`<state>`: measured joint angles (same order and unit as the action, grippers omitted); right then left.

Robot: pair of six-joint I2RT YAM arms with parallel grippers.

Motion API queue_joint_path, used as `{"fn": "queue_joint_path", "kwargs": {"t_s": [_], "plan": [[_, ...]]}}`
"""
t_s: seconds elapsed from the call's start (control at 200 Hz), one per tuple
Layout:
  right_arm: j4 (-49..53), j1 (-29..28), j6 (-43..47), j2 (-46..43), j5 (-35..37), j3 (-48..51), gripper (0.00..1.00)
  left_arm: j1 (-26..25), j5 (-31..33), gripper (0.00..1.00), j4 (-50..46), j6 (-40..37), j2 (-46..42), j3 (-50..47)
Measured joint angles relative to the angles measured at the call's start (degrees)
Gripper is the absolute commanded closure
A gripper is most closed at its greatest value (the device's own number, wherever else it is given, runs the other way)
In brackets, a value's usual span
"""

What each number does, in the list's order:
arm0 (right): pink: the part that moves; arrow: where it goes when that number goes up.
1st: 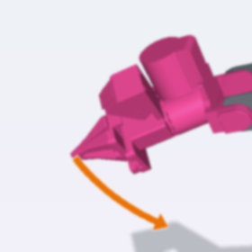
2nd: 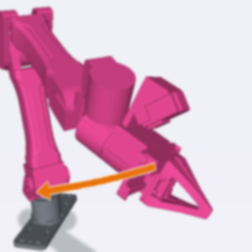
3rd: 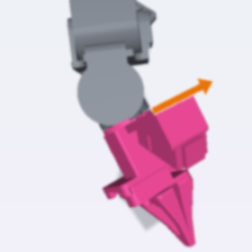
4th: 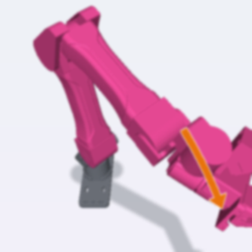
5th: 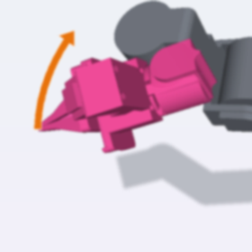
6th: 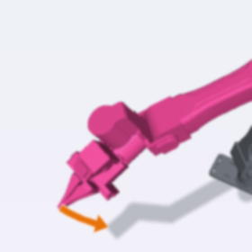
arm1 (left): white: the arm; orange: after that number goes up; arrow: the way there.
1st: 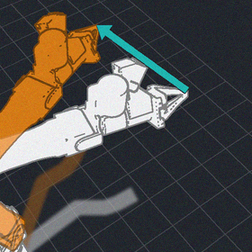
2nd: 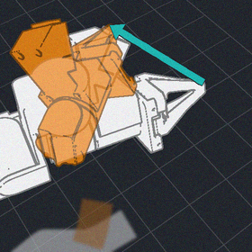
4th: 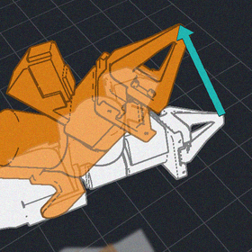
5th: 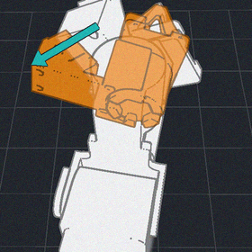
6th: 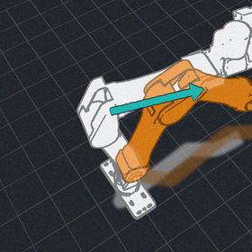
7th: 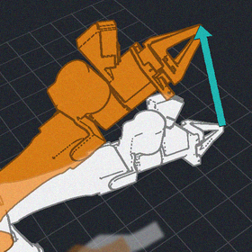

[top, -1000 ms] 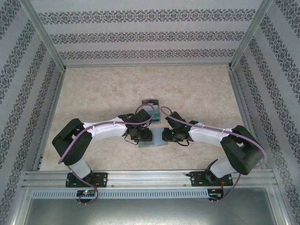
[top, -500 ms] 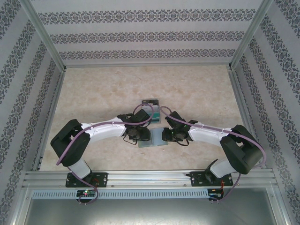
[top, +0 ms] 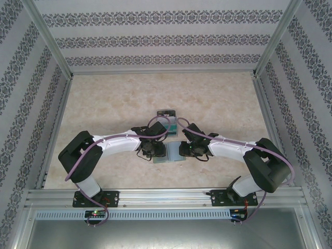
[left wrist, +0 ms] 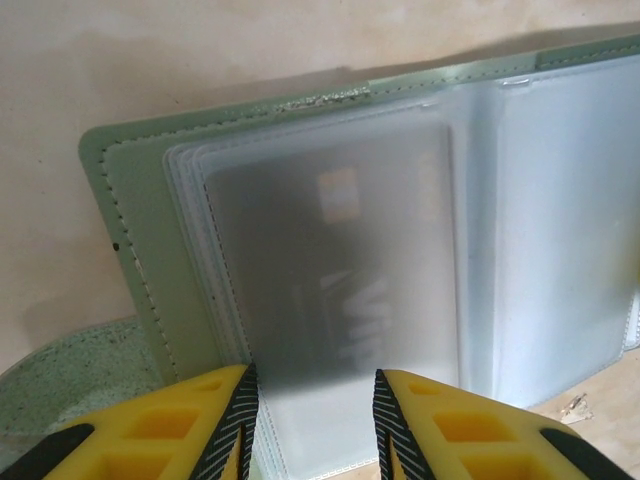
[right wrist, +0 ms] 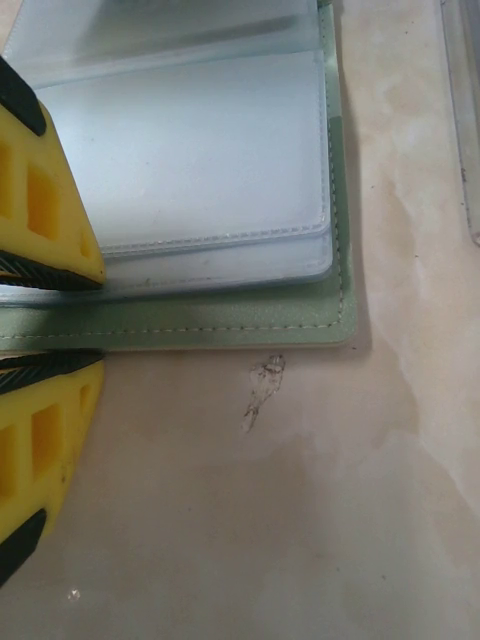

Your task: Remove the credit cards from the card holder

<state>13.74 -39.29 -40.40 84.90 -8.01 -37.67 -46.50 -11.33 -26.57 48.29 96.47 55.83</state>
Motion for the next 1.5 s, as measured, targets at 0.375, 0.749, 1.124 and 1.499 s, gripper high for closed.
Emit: {"fn": "queue_joint_path", "kwargs": {"t_s": [0.375,0.749,1.124,1.499], "plan": [[0.13,-0.26,0.00,0.02,0.26,-0.09,0.74,0.00,-0.92,0.55,0.66,-0.07,0.35,0.02],[0.57,-0.26,-0.02,0.39,0.26,-0.48,0.74,0.00,-3.69,0.51,4.11,-0.35,0.04,-0.76],[0.57,-0.26,0.00,0.44,0.28,-0.50,0.74,0.00,-4.66,0.45,5.25,-1.42,-1.09,-0.74],[0.79,-0.72,-0.39,-0.46,1.42,-0.37,0.71,-0.07,-7.98,0.53,5.60,-3.52,-0.68,3.69]]}}
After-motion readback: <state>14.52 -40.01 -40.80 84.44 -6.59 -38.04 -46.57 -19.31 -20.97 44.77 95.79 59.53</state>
